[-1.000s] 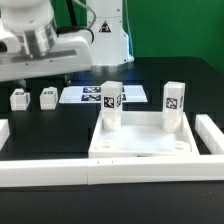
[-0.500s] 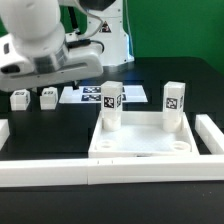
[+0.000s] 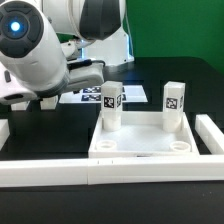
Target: Assemble square table
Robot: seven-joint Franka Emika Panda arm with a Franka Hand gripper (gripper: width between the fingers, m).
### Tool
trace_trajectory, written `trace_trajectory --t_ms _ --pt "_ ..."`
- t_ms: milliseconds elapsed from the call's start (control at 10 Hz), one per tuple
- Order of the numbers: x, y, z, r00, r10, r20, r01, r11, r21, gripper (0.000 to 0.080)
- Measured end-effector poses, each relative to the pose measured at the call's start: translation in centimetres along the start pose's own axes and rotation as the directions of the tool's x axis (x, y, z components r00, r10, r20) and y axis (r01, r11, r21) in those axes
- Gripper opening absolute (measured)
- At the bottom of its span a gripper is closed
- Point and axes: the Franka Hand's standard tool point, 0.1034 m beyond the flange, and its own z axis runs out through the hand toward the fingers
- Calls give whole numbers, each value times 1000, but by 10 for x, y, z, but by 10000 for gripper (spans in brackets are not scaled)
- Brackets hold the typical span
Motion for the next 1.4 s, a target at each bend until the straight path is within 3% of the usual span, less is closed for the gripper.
trace_trajectory --t_ms 100,200,700,1000,1200,1400 --pt "-6 15 5 1000 0 17 0 1000 -15 649" --pt "-9 18 6 1000 16 22 -16 1000 -14 649" --pt "-8 15 10 999 13 32 -13 1000 -15 649" --pt "-10 21 39 1000 -10 29 10 1000 -10 649" --pt "-8 18 41 999 -21 28 21 1000 -16 649" --pt "-7 18 41 999 -25 31 25 1000 -18 397"
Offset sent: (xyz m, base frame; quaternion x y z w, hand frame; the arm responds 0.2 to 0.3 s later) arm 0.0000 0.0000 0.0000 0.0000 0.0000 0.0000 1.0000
